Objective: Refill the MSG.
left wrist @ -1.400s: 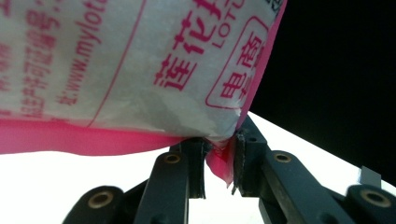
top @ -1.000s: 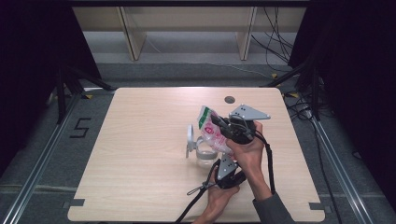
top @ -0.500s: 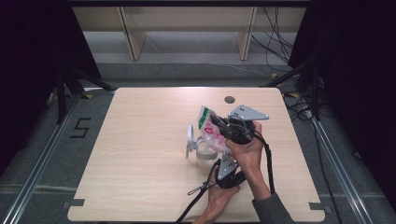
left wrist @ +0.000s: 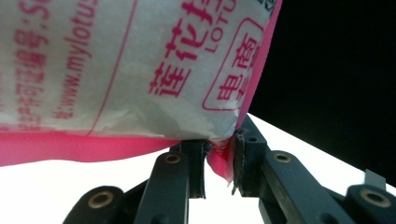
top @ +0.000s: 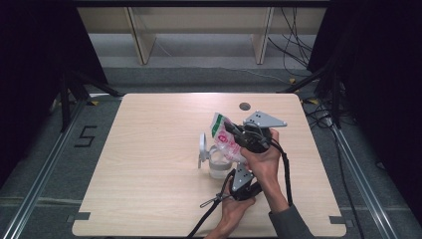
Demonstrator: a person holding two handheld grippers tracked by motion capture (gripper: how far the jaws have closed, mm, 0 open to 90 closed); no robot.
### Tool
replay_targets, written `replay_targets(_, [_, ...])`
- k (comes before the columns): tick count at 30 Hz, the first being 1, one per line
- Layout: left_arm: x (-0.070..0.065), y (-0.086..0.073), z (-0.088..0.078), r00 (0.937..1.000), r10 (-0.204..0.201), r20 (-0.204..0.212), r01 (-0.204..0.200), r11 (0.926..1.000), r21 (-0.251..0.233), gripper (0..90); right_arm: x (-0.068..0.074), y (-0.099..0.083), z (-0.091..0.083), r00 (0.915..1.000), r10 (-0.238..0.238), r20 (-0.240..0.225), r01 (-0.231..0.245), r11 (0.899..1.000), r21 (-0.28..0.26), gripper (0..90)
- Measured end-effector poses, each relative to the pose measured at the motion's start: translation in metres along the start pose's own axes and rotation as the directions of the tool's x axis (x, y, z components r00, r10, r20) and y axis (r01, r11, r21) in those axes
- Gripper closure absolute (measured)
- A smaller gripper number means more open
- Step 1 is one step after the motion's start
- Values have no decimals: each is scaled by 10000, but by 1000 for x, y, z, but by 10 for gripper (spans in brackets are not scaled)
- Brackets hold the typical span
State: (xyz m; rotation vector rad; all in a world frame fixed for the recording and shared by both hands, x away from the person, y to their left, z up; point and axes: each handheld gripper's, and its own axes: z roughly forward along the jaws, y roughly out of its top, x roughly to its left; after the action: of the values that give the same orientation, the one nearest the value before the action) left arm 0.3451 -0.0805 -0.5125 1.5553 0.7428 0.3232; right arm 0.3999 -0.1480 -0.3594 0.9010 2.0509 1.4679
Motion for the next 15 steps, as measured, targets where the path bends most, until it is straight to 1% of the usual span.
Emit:
replay_targets(2, [0, 0, 0, 10000, -31, -45, 32, 10000, 38, 767, -1, 0, 1, 10000, -62, -65, 61, 9999, -104, 900])
replay_targets(3, [0, 0, 1, 10000, -43, 17, 43, 10000, -5, 767, -3, 0, 1, 9995, -326, 35, 327, 9994, -119, 900])
replay_targets(4, [0, 1, 1, 10000, -7, 0, 7, 10000, -20, 767, -2, 0, 1, 9995, -314, 54, 315, 9994, -135, 900])
replay_targets(5, [0, 1, 1, 10000, 40, -22, -40, 10000, -39, 767, -1, 1, 1, 9999, -157, 52, 158, 9999, -46, 900])
replay_targets(7, [1, 1, 1, 10000, 22, -17, -22, 10000, -78, 767, -1, 1, 1, 10000, -42, 57, 42, 9999, -104, 900])
replay_targets(8, [2, 1, 1, 10000, 26, -8, -26, 10000, -69, 766, -1, 1, 1, 10000, -56, -34, 55, 9999, -96, 900])
replay_targets(10, [2, 2, 1, 10000, 92, 14, -92, 10000, -35, 767, 0, 2, 1, 9999, -121, -15, 121, 9999, -73, 900])
replay_targets(11, [1, 2, 1, 10000, 73, 11, -73, 10000, -65, 767, 0, 2, 3, 9996, -269, -51, 268, 9995, -143, 899])
replay_targets(12, [2, 2, 1, 10000, 71, 8, -71, 9999, -82, 767, 0, 2, 3, 9995, -309, -5, 309, 9994, -137, 900])
replay_targets(14, [1, 2, 1, 10000, -13, -6, 13, 9999, -136, 767, 3, 2, 2, 9998, -189, 72, 188, 9998, 35, 899])
replay_targets(15, [1, 2, 1, 10000, -22, 25, 22, 9999, -126, 767, 3, 2, 2, 9998, -202, 34, 202, 9998, 70, 899])
